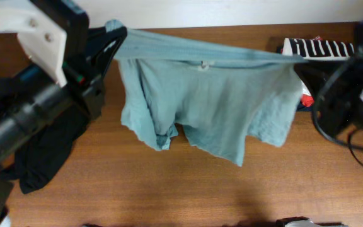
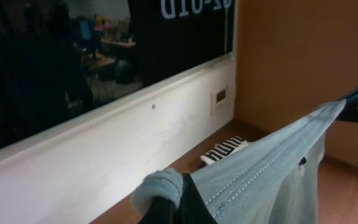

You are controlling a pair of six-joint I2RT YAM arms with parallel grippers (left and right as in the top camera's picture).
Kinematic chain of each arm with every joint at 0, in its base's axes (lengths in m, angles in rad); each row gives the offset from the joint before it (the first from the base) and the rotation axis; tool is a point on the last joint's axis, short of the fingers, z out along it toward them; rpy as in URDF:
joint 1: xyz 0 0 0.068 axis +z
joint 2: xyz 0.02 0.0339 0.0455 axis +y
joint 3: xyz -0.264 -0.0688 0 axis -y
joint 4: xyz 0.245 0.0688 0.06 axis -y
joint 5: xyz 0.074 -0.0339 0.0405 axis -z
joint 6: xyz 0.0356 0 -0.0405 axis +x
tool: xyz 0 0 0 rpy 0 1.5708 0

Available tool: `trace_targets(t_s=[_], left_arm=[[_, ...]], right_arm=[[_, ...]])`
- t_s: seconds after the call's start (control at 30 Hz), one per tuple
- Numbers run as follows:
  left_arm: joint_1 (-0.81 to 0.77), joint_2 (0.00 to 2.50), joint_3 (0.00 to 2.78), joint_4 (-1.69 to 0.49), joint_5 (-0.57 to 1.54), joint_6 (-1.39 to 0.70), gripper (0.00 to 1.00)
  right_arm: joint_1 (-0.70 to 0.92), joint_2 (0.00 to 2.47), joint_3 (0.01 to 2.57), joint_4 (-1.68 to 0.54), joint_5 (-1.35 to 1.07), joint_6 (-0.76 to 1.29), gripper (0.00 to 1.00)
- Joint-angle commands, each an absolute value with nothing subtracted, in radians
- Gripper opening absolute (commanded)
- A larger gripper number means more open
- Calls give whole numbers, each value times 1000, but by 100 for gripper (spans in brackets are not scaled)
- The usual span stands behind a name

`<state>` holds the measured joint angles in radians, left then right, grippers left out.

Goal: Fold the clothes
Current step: 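Stretch the t-shirt between both grippers and lay it flat on the table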

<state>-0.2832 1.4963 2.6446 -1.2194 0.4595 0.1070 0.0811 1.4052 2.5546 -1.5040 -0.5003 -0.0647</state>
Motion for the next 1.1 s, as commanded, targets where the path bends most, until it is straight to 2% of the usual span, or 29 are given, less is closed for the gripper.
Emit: trace_targets(t_s=[0.0,0.33,0.5,0.83,1.07], left_arm=[[-266,1438,2664,-1214,382,105,1],[-266,1378,2664,-1219,374,105,1],[-266,1409,2664,-1240,250,105,1],[-266,1705,2664,-1266,89,105,1],[-265,1984,2664,-1180,-68,105,1]], right_arm=[[64,1370,2563,-1512,-407,-67,4],[64,1355,2563,-1502,-366,-67,4],[64,1396,2562,-1503,-316,-67,4],[64,1660,2562,-1494,-294,-68,4],[64,1933,2562,-1342,-272,-75,4]])
